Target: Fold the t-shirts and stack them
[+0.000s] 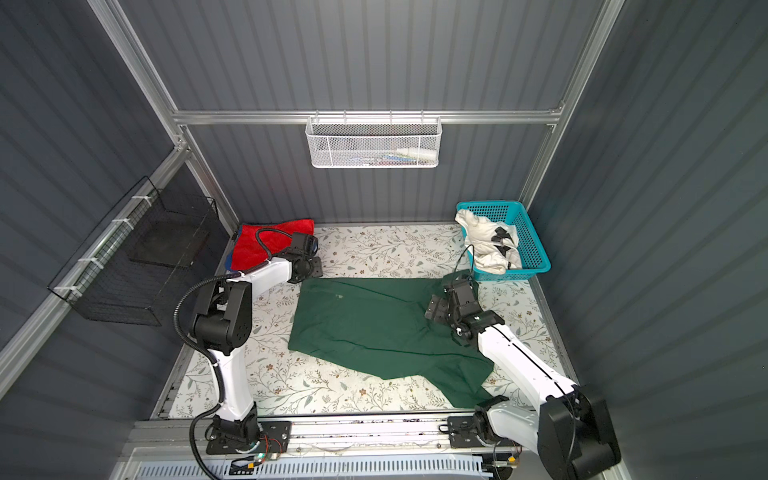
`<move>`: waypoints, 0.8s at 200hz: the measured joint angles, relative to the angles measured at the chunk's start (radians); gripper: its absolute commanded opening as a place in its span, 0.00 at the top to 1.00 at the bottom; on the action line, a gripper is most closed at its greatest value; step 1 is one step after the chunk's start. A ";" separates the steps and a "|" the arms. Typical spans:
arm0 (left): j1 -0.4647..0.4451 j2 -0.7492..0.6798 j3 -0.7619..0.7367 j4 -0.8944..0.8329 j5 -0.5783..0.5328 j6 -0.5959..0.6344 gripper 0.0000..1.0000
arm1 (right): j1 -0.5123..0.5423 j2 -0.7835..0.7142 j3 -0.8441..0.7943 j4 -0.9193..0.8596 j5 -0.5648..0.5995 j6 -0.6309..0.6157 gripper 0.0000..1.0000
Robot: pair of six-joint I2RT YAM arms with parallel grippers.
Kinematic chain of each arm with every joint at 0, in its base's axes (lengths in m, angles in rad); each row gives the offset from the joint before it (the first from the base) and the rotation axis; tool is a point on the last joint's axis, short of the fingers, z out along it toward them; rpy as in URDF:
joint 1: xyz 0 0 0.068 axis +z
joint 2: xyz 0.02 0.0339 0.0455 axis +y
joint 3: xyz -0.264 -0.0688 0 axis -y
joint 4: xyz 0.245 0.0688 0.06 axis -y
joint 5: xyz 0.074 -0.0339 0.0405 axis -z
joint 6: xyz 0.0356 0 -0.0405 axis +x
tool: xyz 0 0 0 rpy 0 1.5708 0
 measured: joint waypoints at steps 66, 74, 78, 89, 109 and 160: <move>0.000 0.040 0.003 -0.011 -0.057 0.026 0.58 | -0.002 0.034 0.000 0.000 -0.012 0.002 0.01; 0.000 0.048 0.003 -0.014 -0.056 0.032 0.60 | -0.002 0.034 0.000 0.000 -0.011 0.002 0.01; 0.000 0.051 0.003 -0.014 -0.057 0.029 0.60 | -0.002 0.034 0.000 0.000 -0.010 0.004 0.01; 0.000 0.059 0.003 -0.017 -0.056 0.031 0.66 | -0.002 0.034 0.000 0.000 -0.009 0.009 0.01; 0.000 0.063 0.003 -0.019 -0.057 0.034 0.73 | -0.002 0.033 0.000 0.000 -0.006 0.010 0.01; 0.000 0.063 0.003 -0.019 -0.056 0.037 1.00 | -0.002 0.026 -0.006 0.000 0.010 0.017 0.01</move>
